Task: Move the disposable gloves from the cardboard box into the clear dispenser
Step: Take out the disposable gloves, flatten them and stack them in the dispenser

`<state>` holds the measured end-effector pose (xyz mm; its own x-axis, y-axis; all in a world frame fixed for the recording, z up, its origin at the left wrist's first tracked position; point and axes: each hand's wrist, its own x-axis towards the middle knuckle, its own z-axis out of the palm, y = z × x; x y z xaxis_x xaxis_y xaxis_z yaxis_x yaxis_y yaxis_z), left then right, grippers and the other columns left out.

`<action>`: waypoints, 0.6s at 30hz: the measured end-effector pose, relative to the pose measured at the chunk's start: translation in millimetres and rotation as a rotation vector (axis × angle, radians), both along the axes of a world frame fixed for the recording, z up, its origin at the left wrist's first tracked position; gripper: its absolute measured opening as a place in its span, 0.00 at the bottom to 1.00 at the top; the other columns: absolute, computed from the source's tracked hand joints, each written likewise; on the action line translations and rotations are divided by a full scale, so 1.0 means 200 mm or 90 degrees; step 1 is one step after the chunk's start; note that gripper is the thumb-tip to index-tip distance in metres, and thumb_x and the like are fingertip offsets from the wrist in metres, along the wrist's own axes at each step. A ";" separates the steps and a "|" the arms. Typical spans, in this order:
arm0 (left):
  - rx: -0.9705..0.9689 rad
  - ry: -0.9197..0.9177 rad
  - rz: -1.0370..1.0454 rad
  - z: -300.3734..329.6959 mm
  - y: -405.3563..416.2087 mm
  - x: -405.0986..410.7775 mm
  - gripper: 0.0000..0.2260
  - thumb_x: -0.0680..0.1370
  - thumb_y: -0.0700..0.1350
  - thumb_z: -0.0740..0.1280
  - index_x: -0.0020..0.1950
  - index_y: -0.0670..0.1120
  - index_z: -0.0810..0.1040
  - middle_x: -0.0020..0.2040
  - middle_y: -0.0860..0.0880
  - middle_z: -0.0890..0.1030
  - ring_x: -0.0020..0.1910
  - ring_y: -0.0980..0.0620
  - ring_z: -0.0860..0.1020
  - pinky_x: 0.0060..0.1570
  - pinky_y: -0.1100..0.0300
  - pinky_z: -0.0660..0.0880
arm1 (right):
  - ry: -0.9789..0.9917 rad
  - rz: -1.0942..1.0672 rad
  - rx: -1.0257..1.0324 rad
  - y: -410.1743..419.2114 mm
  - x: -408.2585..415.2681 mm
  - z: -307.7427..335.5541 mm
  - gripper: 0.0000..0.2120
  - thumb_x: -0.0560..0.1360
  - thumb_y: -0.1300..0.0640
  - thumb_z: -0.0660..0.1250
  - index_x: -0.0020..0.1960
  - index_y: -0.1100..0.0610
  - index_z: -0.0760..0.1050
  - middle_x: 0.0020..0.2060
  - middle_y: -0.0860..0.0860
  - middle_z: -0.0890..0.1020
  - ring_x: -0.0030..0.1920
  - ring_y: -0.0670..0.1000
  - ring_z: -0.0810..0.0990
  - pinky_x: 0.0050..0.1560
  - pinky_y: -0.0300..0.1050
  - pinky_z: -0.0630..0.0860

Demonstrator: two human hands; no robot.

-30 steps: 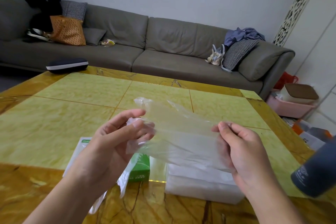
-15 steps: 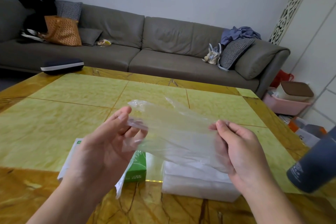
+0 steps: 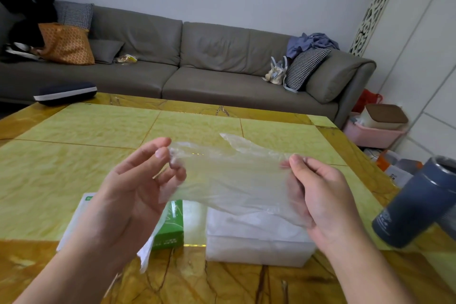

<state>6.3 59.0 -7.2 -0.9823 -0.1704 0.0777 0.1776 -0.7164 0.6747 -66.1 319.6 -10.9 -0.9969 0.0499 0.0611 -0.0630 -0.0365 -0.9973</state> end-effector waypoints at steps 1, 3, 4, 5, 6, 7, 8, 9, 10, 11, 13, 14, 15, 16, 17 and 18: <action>-0.034 0.001 0.009 0.03 0.03 -0.01 0.09 0.76 0.37 0.68 0.55 0.43 0.82 0.44 0.46 0.78 0.41 0.52 0.80 0.43 0.64 0.81 | 0.001 -0.016 -0.004 0.03 -0.01 0.01 0.13 0.85 0.53 0.65 0.50 0.59 0.83 0.27 0.51 0.70 0.22 0.47 0.62 0.21 0.35 0.55; -0.074 0.001 0.027 0.09 0.06 -0.03 0.11 0.77 0.35 0.66 0.58 0.41 0.81 0.44 0.45 0.80 0.42 0.51 0.82 0.45 0.63 0.81 | 0.001 -0.047 -0.003 0.07 -0.03 0.03 0.13 0.84 0.51 0.66 0.49 0.57 0.84 0.27 0.51 0.72 0.23 0.48 0.65 0.23 0.35 0.56; -0.086 -0.011 0.038 0.10 0.08 -0.04 0.11 0.77 0.34 0.67 0.58 0.40 0.81 0.44 0.44 0.81 0.43 0.50 0.83 0.45 0.62 0.81 | -0.003 -0.065 0.008 0.10 -0.04 0.04 0.13 0.84 0.51 0.67 0.49 0.56 0.85 0.28 0.51 0.73 0.24 0.49 0.67 0.25 0.37 0.59; -0.107 -0.034 0.052 0.11 0.10 -0.05 0.11 0.77 0.34 0.67 0.59 0.39 0.81 0.45 0.44 0.83 0.45 0.49 0.84 0.47 0.61 0.82 | -0.012 -0.083 0.027 0.13 -0.05 0.04 0.13 0.84 0.50 0.67 0.48 0.55 0.85 0.28 0.50 0.74 0.25 0.49 0.69 0.27 0.39 0.60; -0.161 -0.062 0.087 0.12 0.12 -0.05 0.10 0.78 0.35 0.69 0.59 0.40 0.82 0.47 0.44 0.84 0.48 0.48 0.85 0.49 0.59 0.82 | -0.022 -0.091 0.048 0.15 -0.06 0.04 0.13 0.84 0.50 0.67 0.48 0.55 0.85 0.27 0.49 0.74 0.25 0.49 0.69 0.28 0.40 0.61; -0.261 -0.095 0.151 0.12 0.14 -0.04 0.09 0.79 0.36 0.70 0.58 0.43 0.83 0.49 0.46 0.86 0.52 0.49 0.85 0.52 0.56 0.82 | -0.032 -0.092 0.071 0.16 -0.07 0.03 0.12 0.84 0.51 0.67 0.48 0.56 0.85 0.26 0.48 0.73 0.23 0.47 0.69 0.26 0.40 0.60; -0.415 -0.117 0.250 0.12 0.17 -0.03 0.09 0.79 0.38 0.71 0.57 0.49 0.83 0.50 0.51 0.86 0.54 0.52 0.84 0.56 0.54 0.81 | -0.041 -0.090 0.098 0.18 -0.08 0.01 0.12 0.85 0.52 0.66 0.48 0.57 0.84 0.26 0.49 0.73 0.22 0.46 0.68 0.23 0.39 0.59; -0.588 -0.100 0.363 0.13 0.21 -0.01 0.10 0.79 0.41 0.72 0.56 0.54 0.82 0.52 0.54 0.84 0.55 0.56 0.82 0.59 0.55 0.78 | -0.047 -0.084 0.132 0.17 -0.10 0.00 0.13 0.85 0.54 0.66 0.46 0.58 0.83 0.26 0.51 0.73 0.20 0.46 0.67 0.21 0.38 0.58; -0.739 -0.022 0.453 0.15 0.27 0.02 0.10 0.78 0.42 0.72 0.55 0.57 0.81 0.53 0.58 0.81 0.56 0.59 0.79 0.59 0.57 0.75 | -0.050 -0.076 0.163 0.17 -0.10 -0.02 0.13 0.84 0.56 0.65 0.44 0.59 0.82 0.27 0.53 0.73 0.20 0.47 0.66 0.20 0.38 0.58; -0.851 0.091 0.494 0.18 0.33 0.04 0.10 0.78 0.42 0.71 0.55 0.57 0.80 0.54 0.59 0.78 0.56 0.59 0.77 0.58 0.62 0.72 | -0.047 -0.064 0.189 0.17 -0.10 -0.05 0.14 0.84 0.57 0.65 0.42 0.60 0.81 0.27 0.55 0.73 0.20 0.48 0.65 0.20 0.37 0.58; -1.020 0.240 0.387 0.19 0.46 0.03 0.09 0.79 0.43 0.68 0.56 0.55 0.80 0.56 0.61 0.75 0.55 0.60 0.76 0.54 0.71 0.71 | -0.040 -0.029 0.256 0.15 -0.11 -0.08 0.12 0.83 0.58 0.64 0.43 0.62 0.80 0.24 0.53 0.73 0.19 0.50 0.67 0.20 0.38 0.61; -1.103 0.251 0.283 0.17 0.52 0.00 0.10 0.81 0.46 0.66 0.61 0.56 0.79 0.59 0.62 0.74 0.56 0.61 0.75 0.54 0.72 0.71 | -0.038 -0.017 0.298 0.15 -0.11 -0.10 0.13 0.82 0.58 0.64 0.44 0.63 0.81 0.23 0.53 0.74 0.19 0.51 0.69 0.21 0.39 0.63; -1.164 0.218 0.188 0.12 0.56 -0.04 0.13 0.83 0.49 0.63 0.67 0.58 0.76 0.63 0.62 0.71 0.59 0.62 0.74 0.56 0.71 0.72 | -0.033 -0.012 0.339 0.14 -0.11 -0.11 0.14 0.82 0.57 0.64 0.44 0.64 0.81 0.24 0.55 0.76 0.19 0.52 0.71 0.21 0.40 0.65; -1.209 0.167 0.130 0.06 0.59 -0.08 0.15 0.85 0.51 0.61 0.72 0.58 0.72 0.66 0.61 0.69 0.63 0.60 0.71 0.60 0.67 0.73 | -0.026 -0.013 0.375 0.15 -0.11 -0.12 0.15 0.81 0.56 0.64 0.43 0.65 0.81 0.25 0.57 0.78 0.20 0.52 0.72 0.22 0.41 0.67; -1.265 0.115 0.078 0.00 0.60 -0.13 0.17 0.85 0.54 0.58 0.74 0.58 0.69 0.69 0.59 0.67 0.67 0.57 0.69 0.64 0.61 0.73 | -0.016 -0.023 0.415 0.15 -0.12 -0.13 0.15 0.82 0.55 0.64 0.42 0.63 0.81 0.27 0.58 0.80 0.20 0.52 0.74 0.22 0.41 0.67; -1.312 0.061 0.021 -0.05 0.59 -0.17 0.17 0.86 0.55 0.57 0.74 0.57 0.68 0.70 0.57 0.67 0.69 0.54 0.67 0.65 0.56 0.73 | -0.007 -0.038 0.465 0.16 -0.12 -0.14 0.16 0.82 0.53 0.65 0.41 0.61 0.81 0.28 0.56 0.81 0.21 0.52 0.75 0.22 0.42 0.69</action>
